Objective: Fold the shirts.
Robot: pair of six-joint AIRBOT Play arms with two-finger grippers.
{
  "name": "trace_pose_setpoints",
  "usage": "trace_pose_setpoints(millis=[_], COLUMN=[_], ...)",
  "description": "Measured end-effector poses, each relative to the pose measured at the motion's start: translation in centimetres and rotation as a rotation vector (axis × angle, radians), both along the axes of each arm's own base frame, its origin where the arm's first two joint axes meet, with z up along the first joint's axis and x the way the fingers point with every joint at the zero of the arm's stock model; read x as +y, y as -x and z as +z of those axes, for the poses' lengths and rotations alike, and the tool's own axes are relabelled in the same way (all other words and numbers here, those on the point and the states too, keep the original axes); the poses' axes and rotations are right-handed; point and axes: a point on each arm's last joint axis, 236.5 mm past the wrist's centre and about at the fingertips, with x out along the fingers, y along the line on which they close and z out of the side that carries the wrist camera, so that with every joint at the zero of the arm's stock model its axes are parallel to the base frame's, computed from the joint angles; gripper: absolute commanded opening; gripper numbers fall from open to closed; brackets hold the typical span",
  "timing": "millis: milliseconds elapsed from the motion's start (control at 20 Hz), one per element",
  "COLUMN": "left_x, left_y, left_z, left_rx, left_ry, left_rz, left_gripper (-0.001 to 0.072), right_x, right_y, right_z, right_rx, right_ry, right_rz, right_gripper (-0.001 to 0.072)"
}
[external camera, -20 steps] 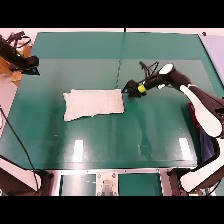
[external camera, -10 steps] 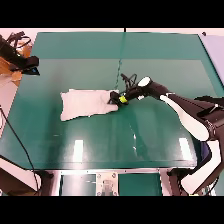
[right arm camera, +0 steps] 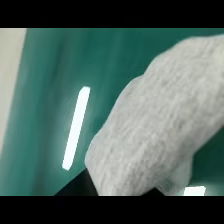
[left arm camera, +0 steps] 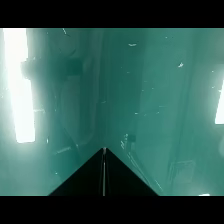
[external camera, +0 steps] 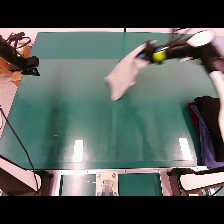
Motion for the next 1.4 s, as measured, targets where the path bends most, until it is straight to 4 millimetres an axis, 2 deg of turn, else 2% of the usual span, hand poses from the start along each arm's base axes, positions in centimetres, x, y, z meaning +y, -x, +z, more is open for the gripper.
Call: trace_pose_setpoints(millis=[100, 150, 250, 350, 450, 500, 600, 700, 750, 850, 1000, 1050, 1100, 1150, 1300, 1400], left_x=[0.0, 0.0, 0.0, 0.0, 0.0, 0.0, -0.1, -0.1, -0.1, -0.3, -0.7, -0.9, -0.9, -1.0, -1.1, -1.4], left_y=[0.1, 0.1, 0.1, 0.2, 0.2, 0.2, 0.2, 0.3, 0.3, 0.4, 0.4, 0.4, 0.4, 0.5, 0.5, 0.5], left_z=[0.0, 0.0, 0.0, 0.0, 0.0, 0.0, 0.0, 0.0, 0.0, 0.0, 0.1, 0.1, 0.1, 0.2, 0.2, 0.3], left_rx=[0.003, 0.003, 0.004, 0.007, 0.007, 0.008, 0.01, 0.011, 0.011, 0.014, 0.012, 0.011, 0.011, 0.012, 0.01, 0.006], left_ry=[0.0, 0.0, 0.001, 0.001, 0.001, 0.001, 0.002, 0.002, 0.004, 0.011, 0.028, 0.033, 0.034, 0.037, 0.042, 0.05], left_rz=[-0.001, -0.001, -0.001, -0.001, 0.0, 0.0, 0.0, -0.001, -0.001, -0.007, -0.024, -0.029, -0.031, -0.034, -0.043, -0.056], left_gripper=[0.0019, 0.0019, 0.0019, 0.0019, 0.0019, 0.0019, 0.0019, 0.0018, 0.0019, 0.0019, 0.0019, 0.0019, 0.0018, 0.0019, 0.0018, 0.0018], right_x=[-8.1, -12.1, -19.7, -26.2, -32.0, -34.5, -38.0, -40.1, -40.5, -40.6, -39.7, -39.4, -38.9, -38.2, -36.0, -35.2], right_y=[0.2, 0.8, 3.0, 6.7, 11.4, 14.2, 19.3, 24.1, 25.9, 29.4, 34.0, 35.3, 36.6, 37.7, 40.5, 41.4], right_z=[2.9, 3.5, 4.6, 4.7, 5.0, 5.1, 5.2, 4.7, 4.2, 2.5, -1.5, -3.0, -4.6, -6.2, -10.3, -11.3], right_rx=[-0.027, -0.02, 0.005, 0.069, 0.139, 0.179, 0.26, 0.354, 0.399, 0.499, 0.67, 0.731, 0.792, 0.855, 1.022, 1.073], right_ry=[0.021, 0.033, 0.059, 0.105, 0.179, 0.225, 0.31, 0.378, 0.401, 0.427, 0.454, 0.465, 0.47, 0.467, 0.447, 0.437], right_rz=[-0.148, -0.219, -0.366, -0.512, -0.677, -0.759, -0.9, -1.02, -1.058, -1.119, -1.167, -1.172, -1.169, -1.157, -1.104, -1.086], right_gripper=[0.0009, 0.0009, 0.0009, 0.0009, 0.0009, 0.0009, 0.0009, 0.0009, 0.0009, 0.0009, 0.0011, 0.0039, 0.0386, 0.0699, 0.0697, 0.0668])
